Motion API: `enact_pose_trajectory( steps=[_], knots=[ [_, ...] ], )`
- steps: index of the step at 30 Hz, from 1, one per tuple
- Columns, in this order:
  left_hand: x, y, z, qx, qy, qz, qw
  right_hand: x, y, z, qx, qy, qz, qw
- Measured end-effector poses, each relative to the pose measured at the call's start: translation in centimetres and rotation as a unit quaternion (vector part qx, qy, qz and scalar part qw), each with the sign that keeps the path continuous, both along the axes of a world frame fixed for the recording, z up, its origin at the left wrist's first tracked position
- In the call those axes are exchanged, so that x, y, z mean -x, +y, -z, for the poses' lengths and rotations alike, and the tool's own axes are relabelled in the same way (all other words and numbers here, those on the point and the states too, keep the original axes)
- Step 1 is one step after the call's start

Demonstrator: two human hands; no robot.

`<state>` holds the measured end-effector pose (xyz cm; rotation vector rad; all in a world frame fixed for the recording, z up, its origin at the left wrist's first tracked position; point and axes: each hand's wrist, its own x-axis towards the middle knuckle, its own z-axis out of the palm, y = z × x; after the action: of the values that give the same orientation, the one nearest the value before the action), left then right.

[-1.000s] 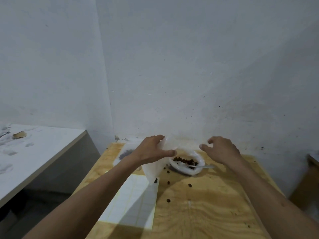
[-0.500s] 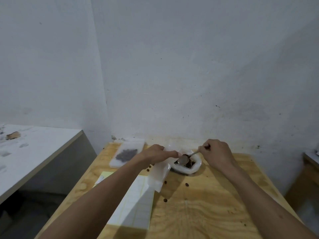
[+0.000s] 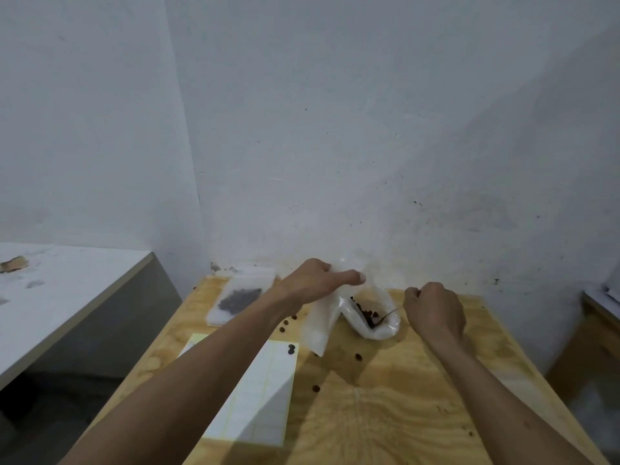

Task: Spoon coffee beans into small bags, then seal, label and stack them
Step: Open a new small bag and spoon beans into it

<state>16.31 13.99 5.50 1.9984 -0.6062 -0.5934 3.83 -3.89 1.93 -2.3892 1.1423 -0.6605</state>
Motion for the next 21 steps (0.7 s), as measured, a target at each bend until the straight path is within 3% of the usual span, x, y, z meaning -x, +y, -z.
enact_pose_trajectory(
  steps=[5, 10, 18, 21],
  knots=[
    [-0.4, 0.5, 0.6, -0.035, -0.011, 0.031, 0.999, 0.3, 0.3, 2.9, -0.128, -0.081, 0.031, 0.988],
    [-1.0, 1.8, 2.0, -0.071, -0.035, 0.026, 0.997, 0.7, 0.9, 4.4, -0.27, -0.155, 0.031, 0.95],
    [-2.0, 3.6, 3.4, -0.121, -0.084, -0.004, 0.989, 0.1, 1.3, 0.8, -0.271, -0.197, 0.013, 0.942],
    [-2.0, 4.1, 3.5, -0.12, -0.14, -0.009, 0.983, -0.1, 1.2, -0.4, -0.27, -0.211, 0.005, 0.939]
  ],
)
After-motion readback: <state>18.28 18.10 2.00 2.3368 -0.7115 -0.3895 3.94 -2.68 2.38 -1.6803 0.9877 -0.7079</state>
